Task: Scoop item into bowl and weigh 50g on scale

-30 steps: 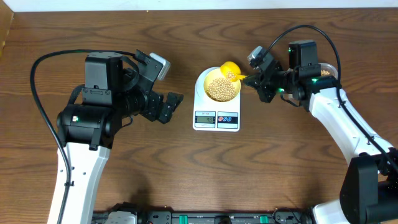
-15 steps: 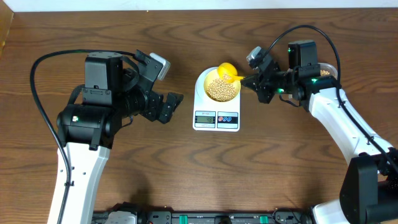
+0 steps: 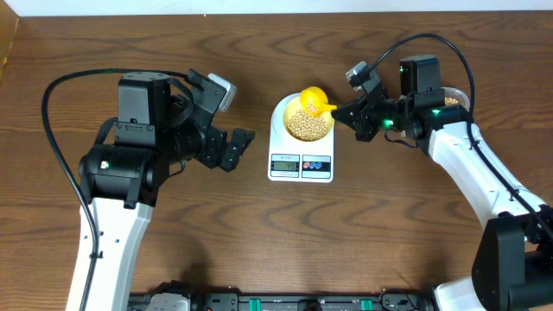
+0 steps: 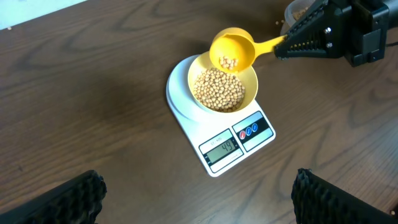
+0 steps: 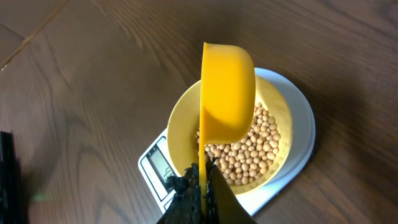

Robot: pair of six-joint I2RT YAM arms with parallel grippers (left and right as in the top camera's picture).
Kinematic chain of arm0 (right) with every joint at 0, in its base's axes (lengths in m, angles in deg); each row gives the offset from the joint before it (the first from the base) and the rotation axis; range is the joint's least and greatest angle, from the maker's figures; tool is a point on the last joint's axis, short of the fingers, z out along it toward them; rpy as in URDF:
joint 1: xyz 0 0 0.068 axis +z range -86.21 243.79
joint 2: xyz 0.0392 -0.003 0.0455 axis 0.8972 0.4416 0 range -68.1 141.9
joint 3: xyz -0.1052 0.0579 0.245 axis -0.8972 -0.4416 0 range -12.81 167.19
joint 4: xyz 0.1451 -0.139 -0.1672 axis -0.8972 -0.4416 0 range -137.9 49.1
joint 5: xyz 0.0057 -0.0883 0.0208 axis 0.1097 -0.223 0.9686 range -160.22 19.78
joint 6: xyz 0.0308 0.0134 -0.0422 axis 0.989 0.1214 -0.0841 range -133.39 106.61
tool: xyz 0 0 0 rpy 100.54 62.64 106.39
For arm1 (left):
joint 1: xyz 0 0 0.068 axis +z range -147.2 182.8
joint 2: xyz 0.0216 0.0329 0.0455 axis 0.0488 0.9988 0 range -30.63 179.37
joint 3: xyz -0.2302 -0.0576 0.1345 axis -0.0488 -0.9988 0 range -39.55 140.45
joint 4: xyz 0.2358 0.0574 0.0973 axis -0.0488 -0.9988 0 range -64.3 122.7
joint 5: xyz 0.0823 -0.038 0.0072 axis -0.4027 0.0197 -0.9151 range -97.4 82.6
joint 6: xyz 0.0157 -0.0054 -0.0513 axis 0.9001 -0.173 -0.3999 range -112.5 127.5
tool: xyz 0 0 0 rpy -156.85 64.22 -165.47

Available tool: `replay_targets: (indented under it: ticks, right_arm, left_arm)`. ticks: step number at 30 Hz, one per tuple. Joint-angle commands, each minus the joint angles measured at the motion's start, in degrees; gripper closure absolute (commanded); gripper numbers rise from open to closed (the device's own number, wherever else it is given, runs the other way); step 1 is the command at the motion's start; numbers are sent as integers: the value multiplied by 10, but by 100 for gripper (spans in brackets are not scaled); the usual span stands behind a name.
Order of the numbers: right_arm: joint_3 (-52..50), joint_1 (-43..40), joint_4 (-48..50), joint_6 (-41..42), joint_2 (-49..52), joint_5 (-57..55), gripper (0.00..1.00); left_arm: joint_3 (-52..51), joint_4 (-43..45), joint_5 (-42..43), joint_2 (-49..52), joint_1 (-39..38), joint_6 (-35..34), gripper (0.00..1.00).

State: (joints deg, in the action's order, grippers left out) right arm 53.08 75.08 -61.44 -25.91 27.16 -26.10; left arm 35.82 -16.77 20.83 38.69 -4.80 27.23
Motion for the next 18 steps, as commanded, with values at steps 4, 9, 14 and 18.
replay_targets:
  ticks: [4,9,14,18]
  right_arm:
    - [-1,3,6,11,5,12,99]
    - [-1,3,6,11,5,-14,99]
    - [-1,3,6,11,5,-18,99]
    - [-1,3,6,11,5,-19,99]
  left_arm:
    - [-1,0,7,-1,2,-1,2]
    - [-1,0,7,-1,2,-1,2]
    - [-1,0,7,-1,2,-1,2]
    - [-1,0,7,-1,2,-1,2]
